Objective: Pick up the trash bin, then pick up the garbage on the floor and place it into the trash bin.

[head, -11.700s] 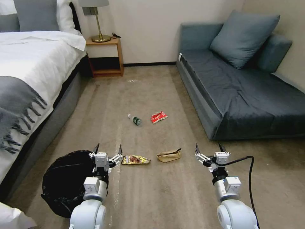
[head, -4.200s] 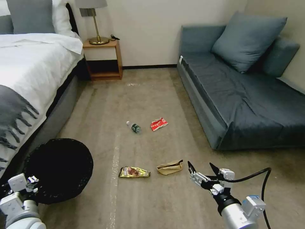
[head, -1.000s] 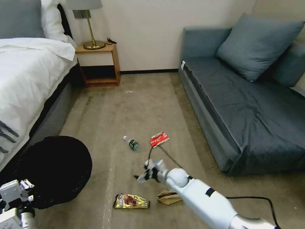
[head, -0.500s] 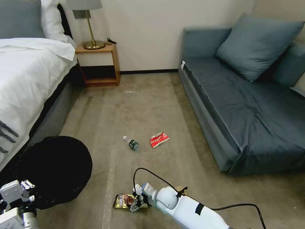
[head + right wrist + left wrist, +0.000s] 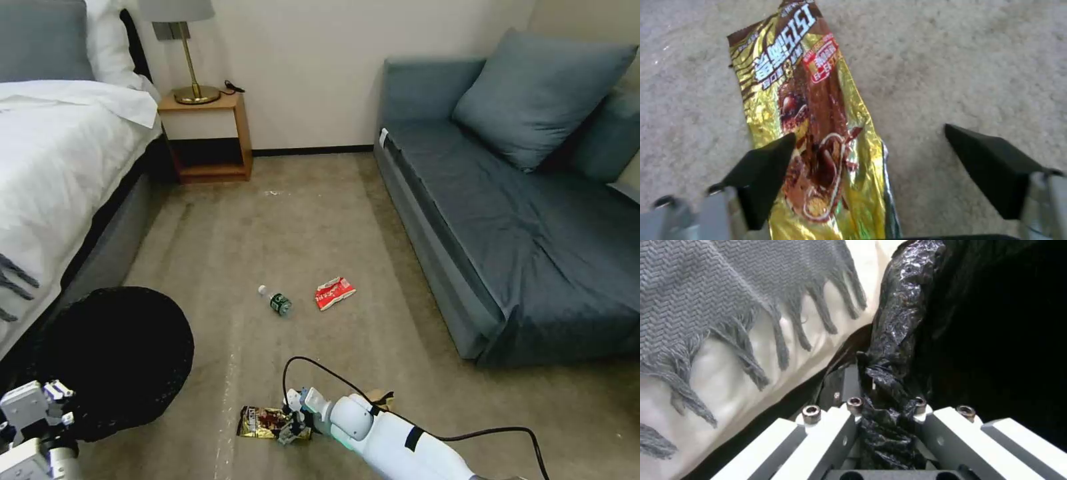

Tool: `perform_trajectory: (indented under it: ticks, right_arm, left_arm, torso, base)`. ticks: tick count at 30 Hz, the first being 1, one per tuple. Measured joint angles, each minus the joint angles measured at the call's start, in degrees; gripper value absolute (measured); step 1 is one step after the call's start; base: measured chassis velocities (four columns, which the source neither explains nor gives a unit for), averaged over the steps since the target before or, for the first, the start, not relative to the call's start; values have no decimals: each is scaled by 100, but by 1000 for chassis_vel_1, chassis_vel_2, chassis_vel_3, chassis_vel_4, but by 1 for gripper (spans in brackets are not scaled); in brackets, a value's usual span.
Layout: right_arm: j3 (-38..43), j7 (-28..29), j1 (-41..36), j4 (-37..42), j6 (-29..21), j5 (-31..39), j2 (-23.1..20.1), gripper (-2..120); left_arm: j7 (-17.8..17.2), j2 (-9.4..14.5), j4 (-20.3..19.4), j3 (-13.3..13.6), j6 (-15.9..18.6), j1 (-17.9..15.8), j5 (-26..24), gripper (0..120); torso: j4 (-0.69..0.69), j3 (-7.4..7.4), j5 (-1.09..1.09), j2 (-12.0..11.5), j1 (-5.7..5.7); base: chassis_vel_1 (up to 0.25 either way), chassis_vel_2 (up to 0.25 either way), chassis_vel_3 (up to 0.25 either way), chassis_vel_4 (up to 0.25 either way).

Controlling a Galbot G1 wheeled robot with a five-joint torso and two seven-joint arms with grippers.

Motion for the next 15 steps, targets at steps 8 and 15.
perform_trajectory:
  ticks: [8, 15]
  right_arm:
    - [24, -96, -66, 165, -2, 29, -123, 57]
    - [53, -164, -71, 115, 2, 47, -85, 35]
  left_arm:
    - [0, -54, 87, 10, -107, -20, 9, 3]
    - [0, -34, 149, -1, -156, -46, 13, 3]
  torso:
    - [-1, 0, -2, 0, 0]
    - [-2, 0, -1, 0, 0]
  base:
    - [0, 0, 0, 0]
    - [0, 0, 0, 0]
